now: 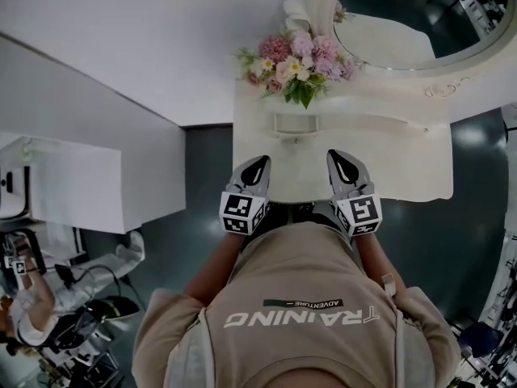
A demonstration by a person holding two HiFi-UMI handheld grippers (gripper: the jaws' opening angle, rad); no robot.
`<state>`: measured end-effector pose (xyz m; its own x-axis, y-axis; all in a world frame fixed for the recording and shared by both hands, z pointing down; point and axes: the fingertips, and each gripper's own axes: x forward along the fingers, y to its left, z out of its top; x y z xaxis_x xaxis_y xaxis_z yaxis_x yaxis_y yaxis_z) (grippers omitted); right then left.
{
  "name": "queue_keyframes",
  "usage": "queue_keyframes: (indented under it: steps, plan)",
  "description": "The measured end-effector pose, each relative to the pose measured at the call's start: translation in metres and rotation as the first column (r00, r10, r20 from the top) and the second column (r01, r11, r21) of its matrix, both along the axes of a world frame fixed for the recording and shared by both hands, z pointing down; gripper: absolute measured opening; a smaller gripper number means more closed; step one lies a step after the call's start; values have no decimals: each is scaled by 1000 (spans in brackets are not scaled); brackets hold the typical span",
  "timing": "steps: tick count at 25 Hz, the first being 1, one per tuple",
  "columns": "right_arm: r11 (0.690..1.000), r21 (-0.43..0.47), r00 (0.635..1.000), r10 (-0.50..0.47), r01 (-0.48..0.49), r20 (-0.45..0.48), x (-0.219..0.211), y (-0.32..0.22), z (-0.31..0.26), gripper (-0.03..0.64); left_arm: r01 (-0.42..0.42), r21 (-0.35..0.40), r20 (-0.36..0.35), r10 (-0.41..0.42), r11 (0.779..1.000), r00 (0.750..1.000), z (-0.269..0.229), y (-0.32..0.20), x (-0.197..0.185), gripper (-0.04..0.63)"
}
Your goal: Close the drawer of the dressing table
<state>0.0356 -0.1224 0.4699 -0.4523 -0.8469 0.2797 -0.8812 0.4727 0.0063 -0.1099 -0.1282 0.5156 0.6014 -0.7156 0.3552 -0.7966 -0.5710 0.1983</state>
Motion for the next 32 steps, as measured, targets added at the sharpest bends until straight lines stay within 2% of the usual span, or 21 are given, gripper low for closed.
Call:
queue_keyframes:
  steps: [7,13,16,21,28,32]
  plan:
    - [996,-21,996,90,-91,-11,27,3,10,3,-111,-93,-36,108,989,993,25,-12,37,18]
    - [989,-49,990,138,-138,-2,47,-4,22,3,-165,-203,-32,162,965,986,63,-25,63,18]
    - [987,-60,989,149,-148,9,53,-8,28,3,-180,-265,-5,185,947,983,86,-29,72,18]
    - [985,-79,988,156,-155,9,63,-9,41,3,-172,-339,27,192,925,981,117,-32,84,18]
    - [983,-103,988,156,-154,14,72,-17,55,3,-84,-447,-5,91,891,996,150,-45,89,18]
    - [983,-103,987,158,-155,18,77,-27,57,3,-76,-486,25,101,871,995,167,-48,90,18]
